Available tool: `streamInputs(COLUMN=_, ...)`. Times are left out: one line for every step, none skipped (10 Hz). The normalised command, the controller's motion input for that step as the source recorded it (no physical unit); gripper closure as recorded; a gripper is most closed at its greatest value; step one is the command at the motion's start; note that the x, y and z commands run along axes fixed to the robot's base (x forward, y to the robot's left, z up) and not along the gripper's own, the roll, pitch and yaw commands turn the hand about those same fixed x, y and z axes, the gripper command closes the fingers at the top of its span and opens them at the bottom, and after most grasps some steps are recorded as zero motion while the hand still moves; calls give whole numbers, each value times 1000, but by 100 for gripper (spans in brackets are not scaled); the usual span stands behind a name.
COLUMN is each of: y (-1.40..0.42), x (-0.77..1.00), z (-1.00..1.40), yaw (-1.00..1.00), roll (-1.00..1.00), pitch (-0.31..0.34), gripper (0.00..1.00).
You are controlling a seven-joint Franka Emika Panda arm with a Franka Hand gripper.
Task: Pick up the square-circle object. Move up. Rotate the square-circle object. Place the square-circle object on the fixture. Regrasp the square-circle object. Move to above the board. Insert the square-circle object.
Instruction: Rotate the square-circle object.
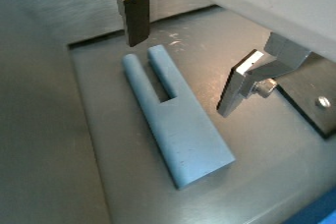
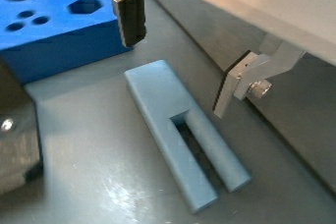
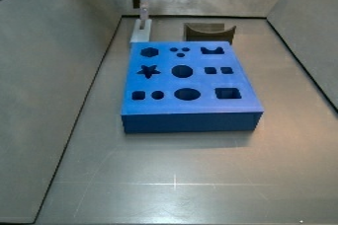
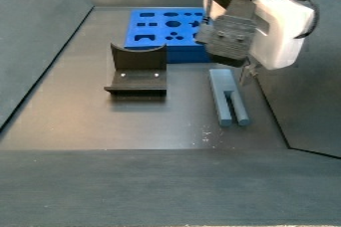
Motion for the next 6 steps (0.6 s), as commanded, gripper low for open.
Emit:
streamInputs(y=-1, x=26, z=-51, yaw=1000, roll=-7, pitch=5, gripper=0)
streamInputs(y=-1, x=26, z=-51, yaw=1000, roll=-7, pitch=5, gripper=0)
streamInputs(y=-1, x=26, z=-51, yaw=1000, roll=-8, pitch=5, gripper=0)
streamInputs(y=-1, x=26, z=-51, yaw=1000, roll=-8, pitch=6, gripper=0)
streamInputs(y=-1, x=26, z=-51, yaw=1000, roll=-9, pitch=6, gripper=0)
streamInputs(y=-1, x=26, z=-51, yaw=1000, roll=-10, pitch=7, gripper=0)
